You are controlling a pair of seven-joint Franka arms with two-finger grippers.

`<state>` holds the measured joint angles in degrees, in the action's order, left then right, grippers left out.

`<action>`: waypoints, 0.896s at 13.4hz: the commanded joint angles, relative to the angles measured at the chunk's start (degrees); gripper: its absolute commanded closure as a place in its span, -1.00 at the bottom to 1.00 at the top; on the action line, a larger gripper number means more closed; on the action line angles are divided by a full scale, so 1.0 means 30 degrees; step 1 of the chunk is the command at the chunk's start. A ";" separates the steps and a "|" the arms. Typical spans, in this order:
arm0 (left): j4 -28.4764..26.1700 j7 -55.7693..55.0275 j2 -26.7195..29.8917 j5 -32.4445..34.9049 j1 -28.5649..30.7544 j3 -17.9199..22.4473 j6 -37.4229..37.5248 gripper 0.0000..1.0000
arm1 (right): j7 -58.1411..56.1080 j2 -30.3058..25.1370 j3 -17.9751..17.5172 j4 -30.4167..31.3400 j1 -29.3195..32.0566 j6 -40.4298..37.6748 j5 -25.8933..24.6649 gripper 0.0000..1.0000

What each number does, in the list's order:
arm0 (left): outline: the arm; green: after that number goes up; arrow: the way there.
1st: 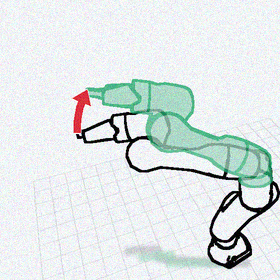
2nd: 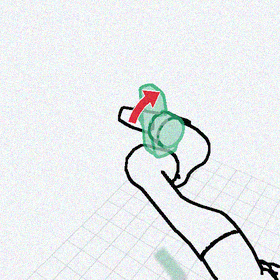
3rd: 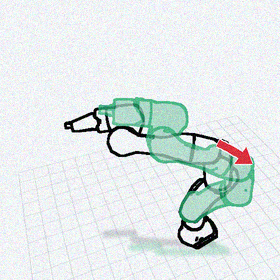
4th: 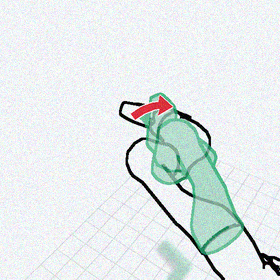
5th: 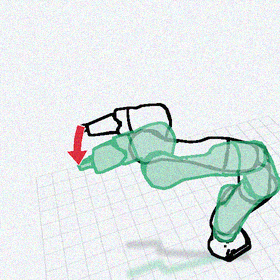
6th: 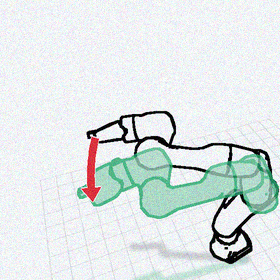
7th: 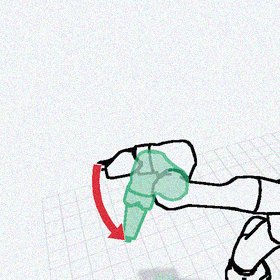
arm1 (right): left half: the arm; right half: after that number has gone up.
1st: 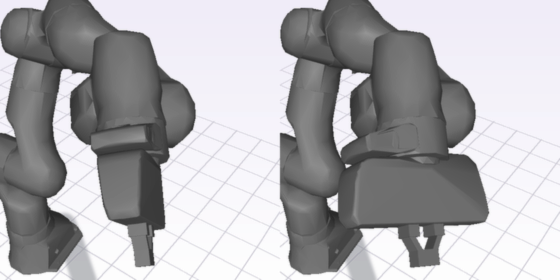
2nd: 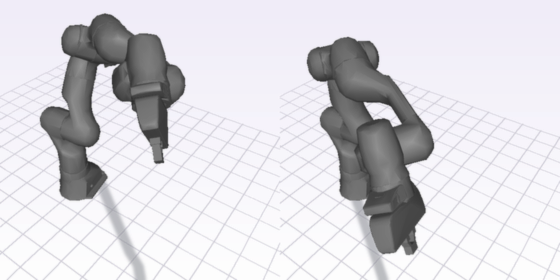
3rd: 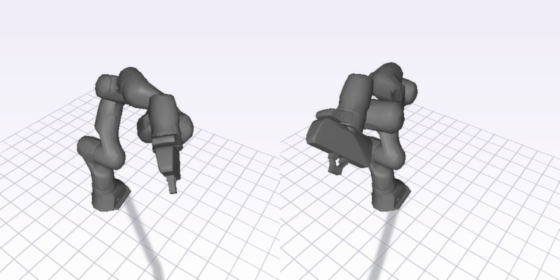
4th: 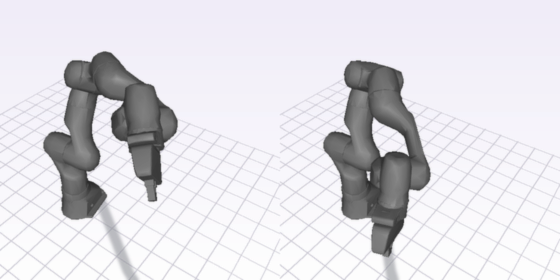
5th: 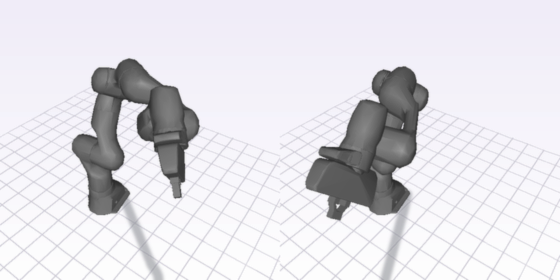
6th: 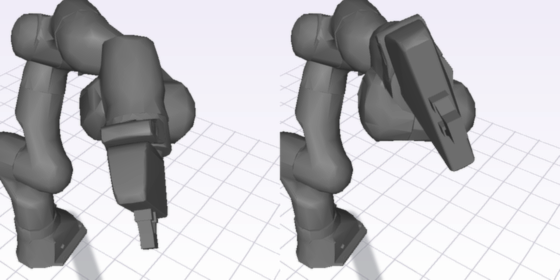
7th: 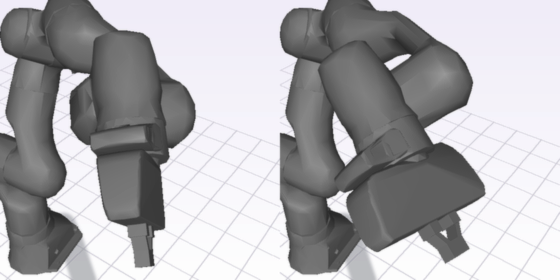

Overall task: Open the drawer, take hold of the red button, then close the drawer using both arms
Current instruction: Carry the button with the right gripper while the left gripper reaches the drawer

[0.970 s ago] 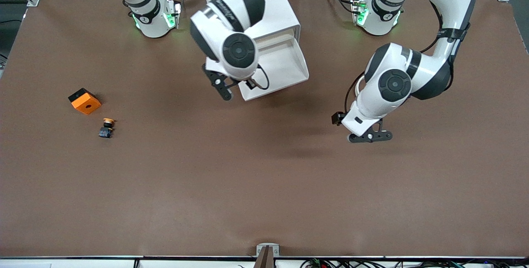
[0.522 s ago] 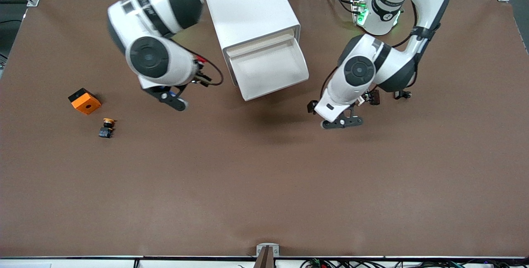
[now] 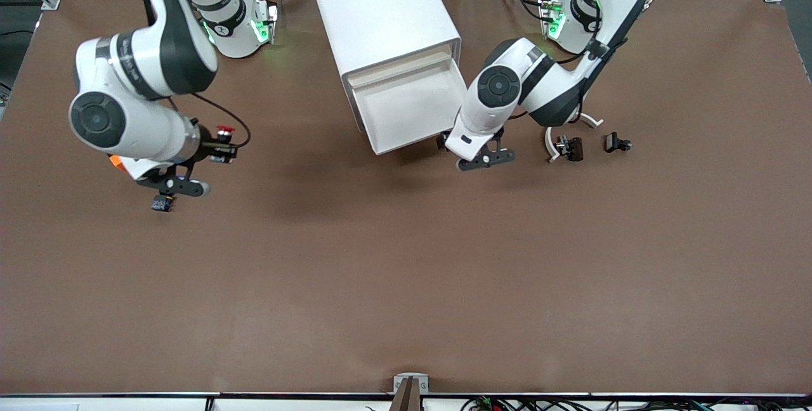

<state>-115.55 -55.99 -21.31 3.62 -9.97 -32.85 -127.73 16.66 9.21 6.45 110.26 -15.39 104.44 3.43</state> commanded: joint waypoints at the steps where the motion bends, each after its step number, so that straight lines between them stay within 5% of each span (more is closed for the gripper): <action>1: -0.0420 -0.1078 0.0278 -0.0269 0.0189 -0.1059 0.0184 -1.00 | -0.3086 -0.0350 -0.0362 0.2850 0.2107 0.4224 -0.0382 0.79; 9: -0.0713 -0.2399 0.0219 -0.0795 0.0159 -0.3608 0.1299 -1.00 | -0.3062 0.4335 -0.0217 0.2973 0.4043 1.0967 -0.2075 0.75; 12: -0.0743 -0.2781 -0.0569 -0.1880 -0.0161 -0.4020 0.1299 -1.00 | -0.3005 0.4810 -0.0216 0.3147 0.4398 1.1271 -0.2872 0.75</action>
<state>-117.74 -63.37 -21.53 -0.42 -10.15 -43.77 -124.11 7.31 23.65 6.53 119.64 -2.99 138.45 -3.38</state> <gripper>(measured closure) 0.000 0.586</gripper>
